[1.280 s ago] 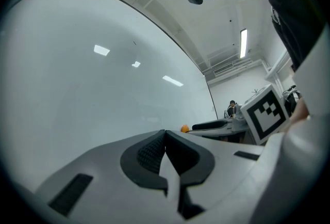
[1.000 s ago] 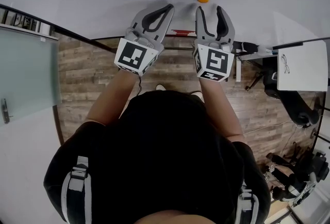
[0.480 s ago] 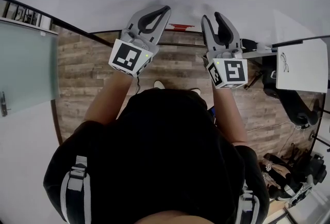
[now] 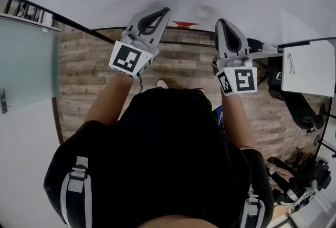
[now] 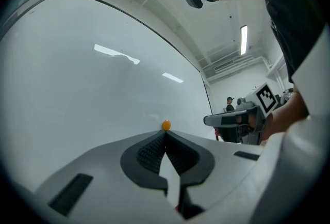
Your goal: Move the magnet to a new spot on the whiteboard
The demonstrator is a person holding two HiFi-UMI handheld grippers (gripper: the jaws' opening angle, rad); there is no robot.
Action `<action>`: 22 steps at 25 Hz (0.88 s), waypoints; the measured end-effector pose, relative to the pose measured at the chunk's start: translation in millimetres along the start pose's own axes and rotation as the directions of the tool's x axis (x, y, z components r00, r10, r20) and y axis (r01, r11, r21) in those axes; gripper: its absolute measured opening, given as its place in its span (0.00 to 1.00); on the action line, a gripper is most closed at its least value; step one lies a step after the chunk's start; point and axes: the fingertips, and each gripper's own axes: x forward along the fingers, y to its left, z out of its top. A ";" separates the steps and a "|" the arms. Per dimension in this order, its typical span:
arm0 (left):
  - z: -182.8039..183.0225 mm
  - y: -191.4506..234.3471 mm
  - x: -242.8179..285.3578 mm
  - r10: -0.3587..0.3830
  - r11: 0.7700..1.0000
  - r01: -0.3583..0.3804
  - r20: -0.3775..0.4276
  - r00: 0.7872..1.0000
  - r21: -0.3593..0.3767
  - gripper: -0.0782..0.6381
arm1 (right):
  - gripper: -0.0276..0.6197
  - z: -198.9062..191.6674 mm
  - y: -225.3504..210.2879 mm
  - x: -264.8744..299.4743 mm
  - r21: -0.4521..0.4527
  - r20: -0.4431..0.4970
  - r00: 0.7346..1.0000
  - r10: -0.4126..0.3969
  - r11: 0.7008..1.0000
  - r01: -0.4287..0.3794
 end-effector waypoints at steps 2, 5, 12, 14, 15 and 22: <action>-1.5 -2.1 -1.8 0.000 1.000 0.000 -0.004 1.000 -0.001 0.11 | 0.05 0.8 0.7 -3.6 0.000 0.003 1.000 0.008 1.000 -0.008; -2.2 -4.3 -5.9 0.002 1.000 -0.002 -0.007 1.000 0.001 0.11 | 0.04 3.1 2.2 -7.3 0.000 0.009 1.000 0.014 1.000 -0.014; -2.7 -0.5 -16.5 0.020 1.000 -0.020 -0.011 1.000 0.009 0.11 | 0.04 5.3 8.4 -9.1 0.005 0.016 1.000 0.024 1.000 -0.024; -3.3 -0.8 -16.4 0.025 1.000 -0.025 -0.014 1.000 0.006 0.11 | 0.04 5.3 7.5 -9.7 0.008 0.018 0.999 0.029 1.000 -0.029; -3.4 -1.5 -16.4 0.026 1.000 -0.026 -0.015 1.000 0.007 0.11 | 0.04 5.3 7.1 -10.1 0.006 0.019 0.999 0.031 1.000 -0.031; -4.3 -4.3 -21.4 0.024 1.000 -0.023 -0.015 1.000 0.007 0.11 | 0.04 4.8 12.1 -10.6 0.003 0.027 0.999 0.039 0.999 -0.039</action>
